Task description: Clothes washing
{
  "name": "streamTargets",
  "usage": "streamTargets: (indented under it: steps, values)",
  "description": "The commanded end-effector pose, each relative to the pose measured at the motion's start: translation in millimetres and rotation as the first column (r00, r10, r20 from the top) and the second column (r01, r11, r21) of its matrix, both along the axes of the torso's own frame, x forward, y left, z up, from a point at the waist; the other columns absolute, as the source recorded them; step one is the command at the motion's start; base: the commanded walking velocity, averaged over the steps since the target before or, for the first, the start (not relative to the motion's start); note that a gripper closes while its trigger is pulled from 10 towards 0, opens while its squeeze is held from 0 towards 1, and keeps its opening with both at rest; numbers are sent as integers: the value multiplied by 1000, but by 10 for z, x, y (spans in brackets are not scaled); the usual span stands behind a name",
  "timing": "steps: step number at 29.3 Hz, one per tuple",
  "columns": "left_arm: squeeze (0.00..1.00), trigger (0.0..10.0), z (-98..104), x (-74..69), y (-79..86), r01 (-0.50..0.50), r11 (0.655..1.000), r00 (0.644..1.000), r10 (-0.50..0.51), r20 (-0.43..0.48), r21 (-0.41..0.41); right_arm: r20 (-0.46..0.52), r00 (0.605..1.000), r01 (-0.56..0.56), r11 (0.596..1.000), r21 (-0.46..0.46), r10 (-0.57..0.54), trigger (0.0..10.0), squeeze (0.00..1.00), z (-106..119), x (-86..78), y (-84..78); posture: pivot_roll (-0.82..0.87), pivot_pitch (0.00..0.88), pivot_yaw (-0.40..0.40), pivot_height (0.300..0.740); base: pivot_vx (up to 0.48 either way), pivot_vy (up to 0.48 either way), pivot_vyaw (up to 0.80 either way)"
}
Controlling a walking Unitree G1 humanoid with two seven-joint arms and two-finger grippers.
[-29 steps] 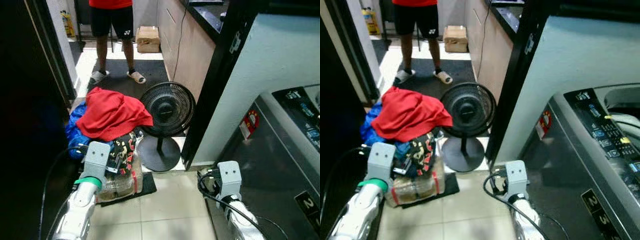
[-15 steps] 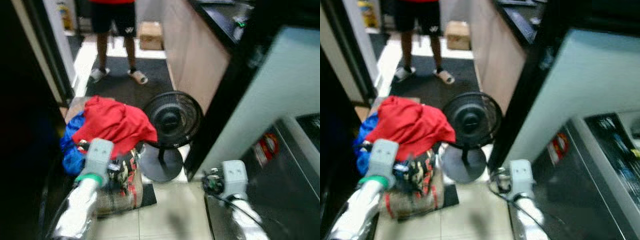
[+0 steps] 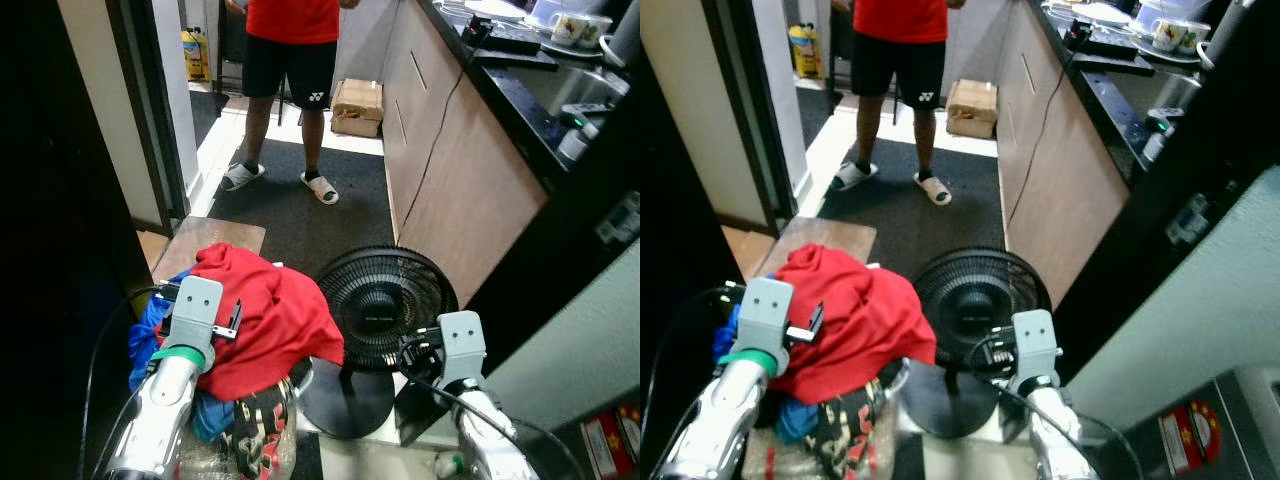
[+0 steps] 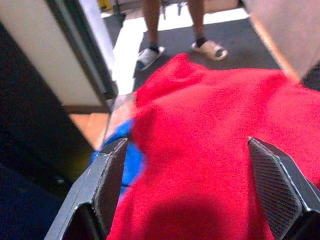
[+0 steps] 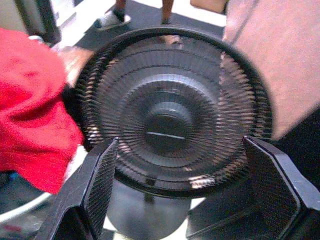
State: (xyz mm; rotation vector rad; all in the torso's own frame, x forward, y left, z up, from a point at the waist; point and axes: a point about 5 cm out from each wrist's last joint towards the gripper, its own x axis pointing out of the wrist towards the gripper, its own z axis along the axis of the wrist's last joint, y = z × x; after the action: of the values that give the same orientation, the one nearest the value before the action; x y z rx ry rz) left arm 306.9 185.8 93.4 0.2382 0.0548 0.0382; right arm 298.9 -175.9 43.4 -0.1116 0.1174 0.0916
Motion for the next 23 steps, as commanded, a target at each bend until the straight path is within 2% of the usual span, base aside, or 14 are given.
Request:
streamTargets:
  steps: [1, 8, 10, 12, 15, 17, 19, 20, 23]
  values:
    - [0, 10000, -74, -21, -29, -3, 1000, 999, 2, -32, -20, -22, 1000, 17, 1000, -6, -17, 10000, 0, -58, -41, -54, 40, 40, -28, 740, 0, 0, 0]
    - [0, 10000, -66, -21, -36, 3, 1000, 1000, -4, -30, -21, 2, 1000, -10, 1000, -14, 10, 10000, 0, -14, -30, -21, 40, 47, -27, 740, 0, 0, 0]
    - [0, 10000, -24, -10, -43, 8, 999, 1000, -8, -20, -37, 43, 998, -49, 998, -26, 50, 10000, 0, 72, -2, 28, 37, 47, -25, 740, 0, 0, 0]
    - [0, 10000, 113, 28, -75, 30, 997, 999, -29, 22, -67, 112, 990, -83, 996, -28, 85, 10000, 0, 236, 57, 87, 37, 47, -25, 740, 0, 0, 0]
    - [0, 10000, 113, 28, -75, 30, 997, 999, -29, 22, -67, 112, 990, -83, 996, -28, 85, 10000, 0, 236, 57, 87, 37, 47, -25, 740, 0, 0, 0]
    - [0, 10000, 182, 48, -93, 42, 996, 998, -38, 43, -82, 141, 986, -92, 995, -28, 95, 10000, 0, 311, 84, 109, 37, 49, -26, 740, 0, 0, 0]
    - [0, 10000, 433, 129, -221, 80, 990, 990, -65, 125, -119, 240, 966, -102, 995, -8, 101, 10000, 0, 579, 190, 172, 37, 51, -27, 740, 0, 0, 0]
    - [0, 10000, 433, 129, -221, 80, 990, 990, -65, 125, -119, 240, 966, -102, 995, -8, 101, 10000, 0, 579, 190, 172, 37, 51, -27, 740, 0, 0, 0]
    - [0, 10000, 619, 182, -352, 122, 983, 978, -96, 186, -134, 299, 951, -94, 995, 24, 83, 10000, 0, 744, 241, 203, 35, 57, -27, 740, 0, 0, 0]
